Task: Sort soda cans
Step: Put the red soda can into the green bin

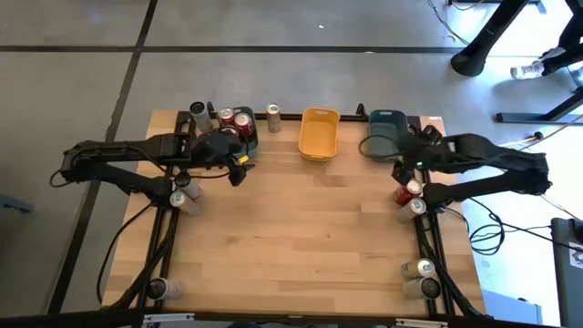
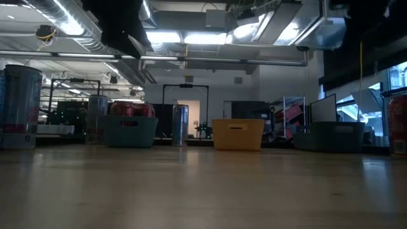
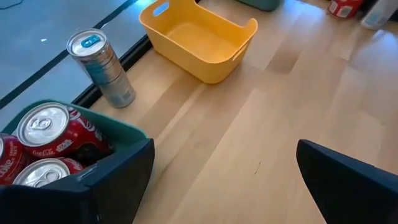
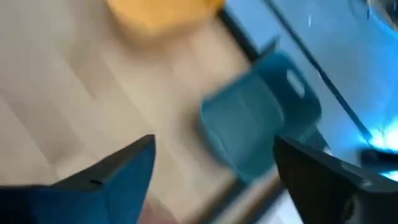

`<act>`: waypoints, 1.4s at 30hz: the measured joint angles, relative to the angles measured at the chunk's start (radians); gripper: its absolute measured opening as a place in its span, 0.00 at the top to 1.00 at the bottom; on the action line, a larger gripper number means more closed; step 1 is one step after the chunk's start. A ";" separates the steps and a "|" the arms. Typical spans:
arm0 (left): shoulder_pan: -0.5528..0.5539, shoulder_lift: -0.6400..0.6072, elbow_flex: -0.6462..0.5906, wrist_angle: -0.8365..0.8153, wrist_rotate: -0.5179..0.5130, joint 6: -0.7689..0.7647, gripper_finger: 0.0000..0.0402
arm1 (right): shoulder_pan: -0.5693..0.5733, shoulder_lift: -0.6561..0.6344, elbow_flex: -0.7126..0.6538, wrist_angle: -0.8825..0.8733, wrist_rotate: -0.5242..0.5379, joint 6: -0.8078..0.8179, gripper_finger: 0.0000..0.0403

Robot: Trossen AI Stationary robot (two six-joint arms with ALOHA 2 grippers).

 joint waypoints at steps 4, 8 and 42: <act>0.000 0.000 0.000 0.000 0.001 0.000 0.06 | 0.000 0.068 -0.003 -0.057 -0.018 -0.026 0.09; -0.001 0.000 0.000 0.001 0.001 -0.005 0.06 | 0.000 0.117 -0.003 -0.063 -0.061 -0.030 0.06; -0.003 0.000 0.000 0.021 0.001 -0.032 0.06 | 0.000 0.068 -0.369 -0.098 -0.399 0.157 0.07</act>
